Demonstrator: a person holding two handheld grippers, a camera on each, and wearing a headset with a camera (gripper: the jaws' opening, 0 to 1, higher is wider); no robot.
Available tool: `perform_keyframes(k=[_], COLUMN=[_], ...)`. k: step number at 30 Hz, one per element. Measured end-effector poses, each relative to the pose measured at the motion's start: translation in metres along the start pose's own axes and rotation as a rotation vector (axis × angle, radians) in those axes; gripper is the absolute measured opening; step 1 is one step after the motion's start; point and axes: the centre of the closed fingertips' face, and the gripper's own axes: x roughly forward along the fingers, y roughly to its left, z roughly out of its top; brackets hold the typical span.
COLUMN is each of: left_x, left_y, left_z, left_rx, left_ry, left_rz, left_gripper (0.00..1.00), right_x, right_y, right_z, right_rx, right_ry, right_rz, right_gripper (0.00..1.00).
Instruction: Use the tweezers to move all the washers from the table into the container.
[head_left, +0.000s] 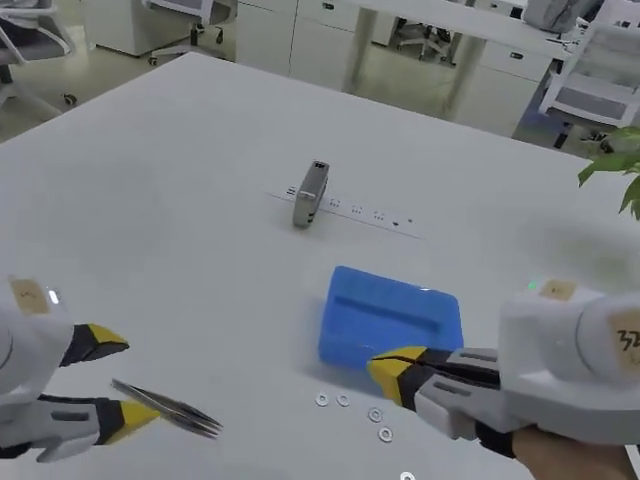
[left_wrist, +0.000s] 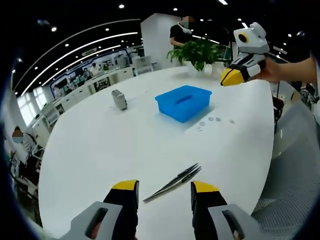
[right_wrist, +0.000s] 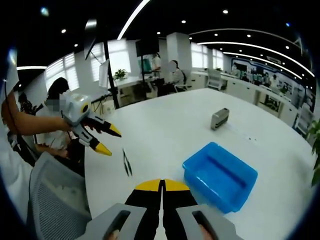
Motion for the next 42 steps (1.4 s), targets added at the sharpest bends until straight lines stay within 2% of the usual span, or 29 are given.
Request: perform_keyframes(k=[2,6,8,15,17,20,22,26,29,31,37,42], left_x=[0.004,0.010,0.012,0.020,0.022,0.025,0.026,0.026,0.027,0.027,0.023,0.015], left_y=[0.006,0.007,0.009,0.014,0.018,0.016,0.015,0.015,0.014,0.011,-0.003,-0.011], left_z=[-0.007,-0.016,-0.018,-0.031,-0.031,-0.036,-0.039,-0.038,-0.040,-0.039,-0.038,-0.029], left_rx=[0.011,0.038,0.050,0.126,0.128,0.129,0.149,0.165,0.231,0.230,0.278,0.276], left_ry=[0.020,0.059,0.063,0.124,0.128,0.155,0.169,0.168,0.181,0.184,0.200,0.196], left_rz=[-0.013,-0.078,-0.082,-0.143,-0.148,-0.185,-0.203,-0.209,-0.210,-0.217,-0.239,-0.246], left_gripper=[0.36,0.28,0.26,0.20,0.17,0.14,0.11,0.06,0.01,0.00,0.00,0.00], right_x=[-0.002,-0.004,-0.005,-0.007,-0.008,-0.009,-0.010,-0.014,-0.015,-0.016,-0.017,-0.019], right_y=[0.000,0.001,0.001,0.000,0.001,0.001,0.002,0.002,0.004,0.005,0.010,0.014], right_z=[-0.001,-0.004,-0.005,-0.009,-0.009,-0.011,-0.012,-0.010,-0.007,-0.006,-0.004,0.000], right_rx=[0.005,0.024,0.029,0.049,0.053,0.050,0.052,0.053,0.051,0.046,0.042,0.034], right_ry=[0.003,0.008,0.012,0.021,0.024,0.031,0.035,0.029,0.022,0.023,0.016,0.003], right_rz=[-0.001,-0.005,-0.007,-0.017,-0.018,-0.019,-0.019,-0.025,-0.024,-0.023,-0.017,-0.008], right_gripper=[0.00,0.00,0.00,0.00,0.00,0.00,0.00,0.00,0.00,0.00,0.00,0.00])
